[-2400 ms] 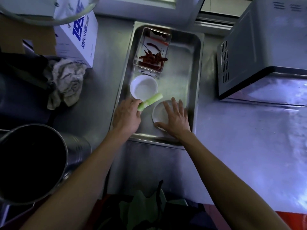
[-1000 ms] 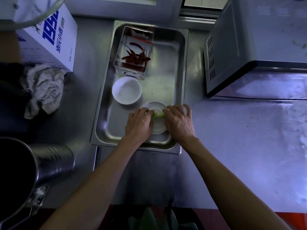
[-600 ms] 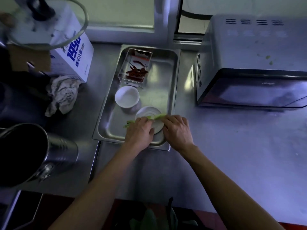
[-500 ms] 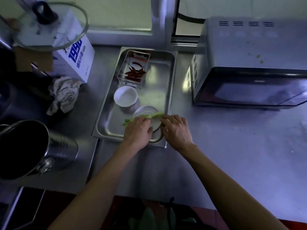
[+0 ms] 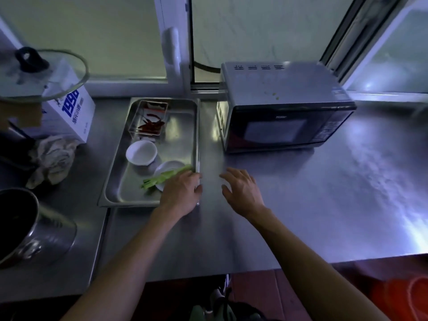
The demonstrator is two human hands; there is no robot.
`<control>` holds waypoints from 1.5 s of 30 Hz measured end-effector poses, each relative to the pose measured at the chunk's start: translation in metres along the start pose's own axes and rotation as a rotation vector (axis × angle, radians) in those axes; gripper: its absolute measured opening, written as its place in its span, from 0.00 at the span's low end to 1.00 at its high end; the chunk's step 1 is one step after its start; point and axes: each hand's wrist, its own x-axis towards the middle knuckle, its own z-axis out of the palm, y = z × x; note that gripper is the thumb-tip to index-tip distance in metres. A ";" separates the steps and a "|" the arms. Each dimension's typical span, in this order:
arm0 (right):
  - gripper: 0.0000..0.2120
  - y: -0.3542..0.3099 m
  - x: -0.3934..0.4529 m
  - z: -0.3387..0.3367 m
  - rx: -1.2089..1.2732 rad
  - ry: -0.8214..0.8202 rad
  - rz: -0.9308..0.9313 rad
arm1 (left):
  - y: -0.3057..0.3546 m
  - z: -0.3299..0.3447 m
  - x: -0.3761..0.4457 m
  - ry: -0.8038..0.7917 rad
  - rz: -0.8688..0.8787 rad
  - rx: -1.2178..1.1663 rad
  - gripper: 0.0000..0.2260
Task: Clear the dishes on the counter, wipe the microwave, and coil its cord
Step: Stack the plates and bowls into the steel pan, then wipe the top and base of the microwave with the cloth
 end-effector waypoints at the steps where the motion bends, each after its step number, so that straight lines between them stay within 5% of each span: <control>1: 0.20 0.001 -0.008 -0.004 0.002 0.003 0.007 | 0.004 0.000 -0.003 0.004 0.005 -0.011 0.13; 17: 0.20 0.105 -0.144 -0.067 0.117 0.088 0.325 | 0.152 0.045 -0.018 -0.166 0.322 0.049 0.17; 34: 0.21 0.366 -0.352 -0.145 0.192 0.204 0.731 | 0.499 0.191 -0.019 -0.356 0.690 0.143 0.17; 45: 0.21 0.454 -0.459 -0.179 0.234 0.346 0.911 | 0.642 0.251 -0.039 -0.466 0.883 0.167 0.16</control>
